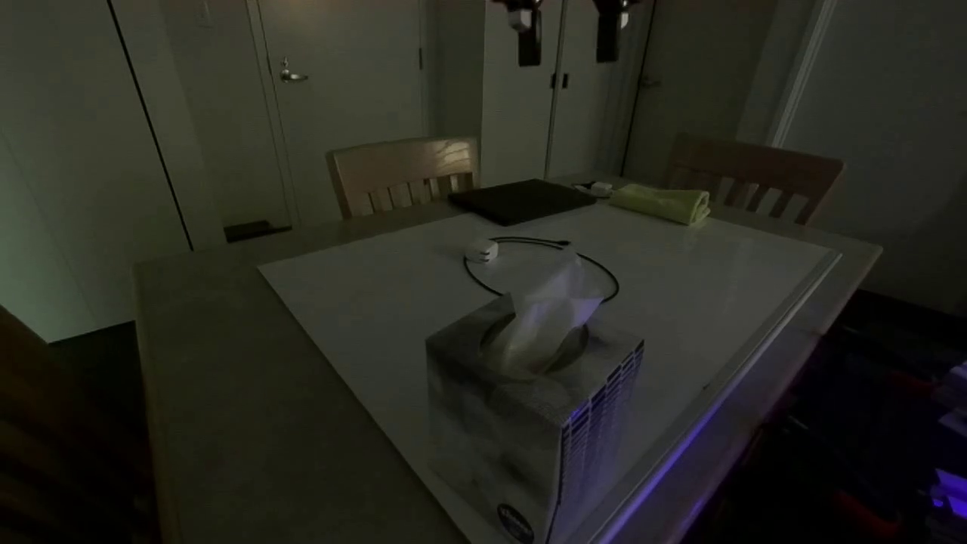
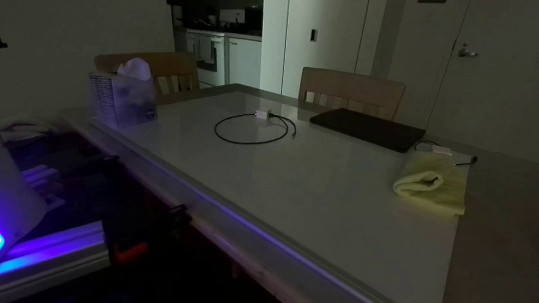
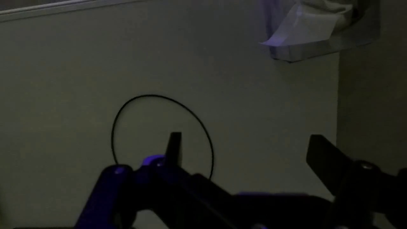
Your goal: Straighten the cable
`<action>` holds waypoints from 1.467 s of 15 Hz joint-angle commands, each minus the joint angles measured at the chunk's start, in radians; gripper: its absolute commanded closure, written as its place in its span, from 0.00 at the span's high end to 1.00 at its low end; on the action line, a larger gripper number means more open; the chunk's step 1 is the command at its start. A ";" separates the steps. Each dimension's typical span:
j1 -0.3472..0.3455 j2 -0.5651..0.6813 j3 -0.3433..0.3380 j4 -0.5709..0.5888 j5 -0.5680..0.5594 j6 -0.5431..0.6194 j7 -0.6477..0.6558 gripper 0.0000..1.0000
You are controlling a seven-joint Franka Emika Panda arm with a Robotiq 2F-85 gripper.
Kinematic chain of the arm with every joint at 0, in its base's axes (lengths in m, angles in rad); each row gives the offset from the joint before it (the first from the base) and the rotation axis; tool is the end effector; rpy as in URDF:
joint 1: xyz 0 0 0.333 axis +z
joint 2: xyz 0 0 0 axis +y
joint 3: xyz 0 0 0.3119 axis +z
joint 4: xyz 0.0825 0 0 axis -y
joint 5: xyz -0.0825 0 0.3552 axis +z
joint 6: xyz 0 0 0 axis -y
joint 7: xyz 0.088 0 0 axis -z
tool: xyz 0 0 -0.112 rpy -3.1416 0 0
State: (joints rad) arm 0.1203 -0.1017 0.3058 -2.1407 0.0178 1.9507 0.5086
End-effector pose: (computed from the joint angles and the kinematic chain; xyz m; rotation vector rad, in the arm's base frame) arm 0.4381 0.2032 0.4433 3.0814 -0.1430 -0.1181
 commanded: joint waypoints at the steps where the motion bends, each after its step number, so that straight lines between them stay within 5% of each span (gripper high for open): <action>1: 0.041 0.200 -0.035 0.100 0.122 0.026 -0.105 1.00; 8: 0.065 0.156 -0.058 0.058 0.117 0.044 -0.084 1.00; 16: 0.106 0.370 -0.044 0.057 0.198 0.091 -0.293 1.00; 22: 0.122 0.375 -0.056 0.056 0.178 0.087 -0.268 1.00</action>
State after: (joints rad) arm 0.2258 0.2744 0.2670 -2.0862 0.1905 2.0406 0.2446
